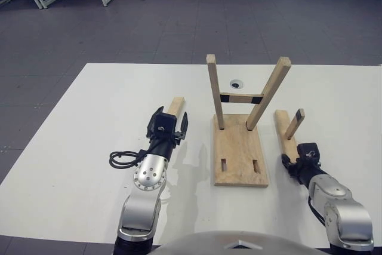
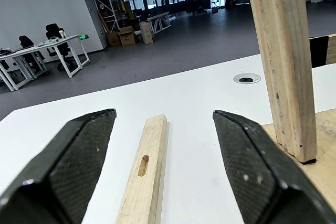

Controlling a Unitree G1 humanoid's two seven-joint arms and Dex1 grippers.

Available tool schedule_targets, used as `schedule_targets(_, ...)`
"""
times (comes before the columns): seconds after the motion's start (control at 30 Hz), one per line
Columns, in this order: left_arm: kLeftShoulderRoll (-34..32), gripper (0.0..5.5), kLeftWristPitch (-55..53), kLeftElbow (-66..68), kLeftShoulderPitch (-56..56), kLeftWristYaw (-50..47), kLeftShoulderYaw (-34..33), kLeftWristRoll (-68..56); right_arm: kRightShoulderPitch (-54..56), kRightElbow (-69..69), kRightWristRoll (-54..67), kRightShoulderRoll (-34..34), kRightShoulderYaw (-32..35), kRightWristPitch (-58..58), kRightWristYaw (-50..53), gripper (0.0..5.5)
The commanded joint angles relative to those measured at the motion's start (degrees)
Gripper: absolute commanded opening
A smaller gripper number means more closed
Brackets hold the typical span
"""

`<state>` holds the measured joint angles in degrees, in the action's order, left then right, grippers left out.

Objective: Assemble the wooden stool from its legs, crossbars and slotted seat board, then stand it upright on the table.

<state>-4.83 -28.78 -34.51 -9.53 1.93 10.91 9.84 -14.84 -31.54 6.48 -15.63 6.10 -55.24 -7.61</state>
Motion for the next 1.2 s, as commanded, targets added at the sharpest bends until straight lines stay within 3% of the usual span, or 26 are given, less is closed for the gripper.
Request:
schedule_targets(0.03, -0.21, 3.42, -0.86, -0.43, 0.13, 0.40, -0.58, -0.04, -1.90, 4.04, -0.37, -0.41, 1.31, -1.69, 0.16, 2.05)
schedule_targets(0.17, 0.33, 3.42, -2.25, -0.49, 0.05, 1.30, -2.60, -2.45, 6.33, 5.63, 3.52, 1.57, 8.78, 4.42, 0.22, 2.05)
schedule_targets(0.23, -1.98, 3.42, -6.67, -0.79, 0.29, 8.09, -6.37, -10.06, 13.97, 7.31, 5.98, -0.45, 14.75, 5.06, 0.35, 2.05)
schedule_targets(0.37, -10.69, 3.42, -18.22, -0.88, 3.89, 23.22, -18.33, -28.20, 31.79, 8.93, 10.24, -5.73, 26.09, 4.31, 4.20, 2.05)
schedule_targets(0.5, -16.97, 3.42, -29.80, -0.99, 11.78, 32.90, -31.24, -52.14, 51.74, 7.16, 32.12, -1.93, 34.47, -3.73, 4.52, 2.05)
schedule_targets(0.67, -19.79, 3.42, -36.39, 2.83, 20.85, 34.13, -34.64, -82.38, 52.91, 5.60, 59.20, -1.04, 33.33, -11.17, 0.29, 2.05)
schedule_targets(0.87, -19.82, 3.42, -36.97, 10.39, 26.54, 26.13, -28.10, -95.82, 44.47, -0.63, 78.89, -3.90, 16.83, -15.42, -6.02, 2.05)
schedule_targets(0.97, -20.81, 3.42, -36.85, 9.78, 26.38, 23.74, -24.01, -102.03, 41.78, -1.71, 80.94, -6.68, 10.77, -14.71, -8.68, 2.05)
schedule_targets(1.2, -23.33, 3.42, -34.56, 8.20, 25.54, 21.43, -18.82, -105.03, 37.94, -2.78, 77.62, -11.50, 3.31, -11.17, -12.75, 2.05)
